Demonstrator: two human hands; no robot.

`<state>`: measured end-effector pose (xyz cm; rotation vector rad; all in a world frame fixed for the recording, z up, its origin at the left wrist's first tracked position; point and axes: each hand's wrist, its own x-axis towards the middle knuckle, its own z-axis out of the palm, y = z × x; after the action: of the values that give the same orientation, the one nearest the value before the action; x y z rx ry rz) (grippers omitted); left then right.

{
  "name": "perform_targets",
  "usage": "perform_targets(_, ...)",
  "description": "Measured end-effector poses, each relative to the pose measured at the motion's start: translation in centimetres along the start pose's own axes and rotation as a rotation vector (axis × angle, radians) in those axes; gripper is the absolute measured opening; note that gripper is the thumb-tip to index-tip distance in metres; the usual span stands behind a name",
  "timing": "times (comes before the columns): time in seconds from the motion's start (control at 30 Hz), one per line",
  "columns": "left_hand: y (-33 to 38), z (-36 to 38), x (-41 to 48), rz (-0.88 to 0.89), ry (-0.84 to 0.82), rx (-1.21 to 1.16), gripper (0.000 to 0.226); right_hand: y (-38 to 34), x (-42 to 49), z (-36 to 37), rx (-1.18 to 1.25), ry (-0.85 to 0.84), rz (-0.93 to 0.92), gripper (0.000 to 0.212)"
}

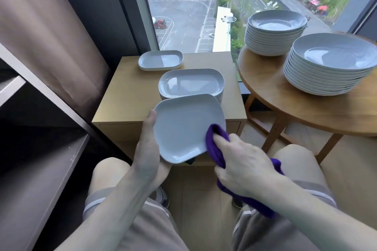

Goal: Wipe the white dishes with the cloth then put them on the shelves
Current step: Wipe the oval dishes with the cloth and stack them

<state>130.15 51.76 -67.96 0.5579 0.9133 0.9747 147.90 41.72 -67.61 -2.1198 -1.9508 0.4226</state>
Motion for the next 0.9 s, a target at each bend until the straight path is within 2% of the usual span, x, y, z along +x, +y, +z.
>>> perform_targets(0.07,-0.1,0.2,-0.6,-0.011,0.000,0.011,0.075,-1.8,-0.9,0.7,0.023,-0.047,-0.080,0.077)
perform_targets(0.13,-0.6,0.5,-1.3,-0.007,-0.071,0.085,0.062,-3.6,-1.8,1.0,0.016,-0.036,-0.179,0.077)
perform_targets(0.2,-1.3,0.7,-2.0,-0.025,-0.104,0.154,0.059,-5.0,-2.7,0.7,-0.008,0.015,-0.246,0.074)
perform_targets(0.37,-1.7,1.5,-2.6,0.005,-0.137,0.244,0.060,-4.5,-2.6,-0.1,-0.077,0.094,-0.266,0.073)
perform_targets(0.67,-1.0,1.6,-2.9,0.047,-0.235,0.220,0.061,1.0,0.8,-0.7,0.019,0.158,-0.024,0.075)
perform_targets(0.8,0.0,1.2,-2.7,0.091,-0.206,0.161,0.061,2.7,1.4,-0.5,-0.001,0.121,0.083,0.074)
perform_targets(0.9,0.4,1.1,-2.6,0.108,-0.160,0.159,0.061,2.0,1.0,-0.3,-0.040,0.070,0.059,0.074)
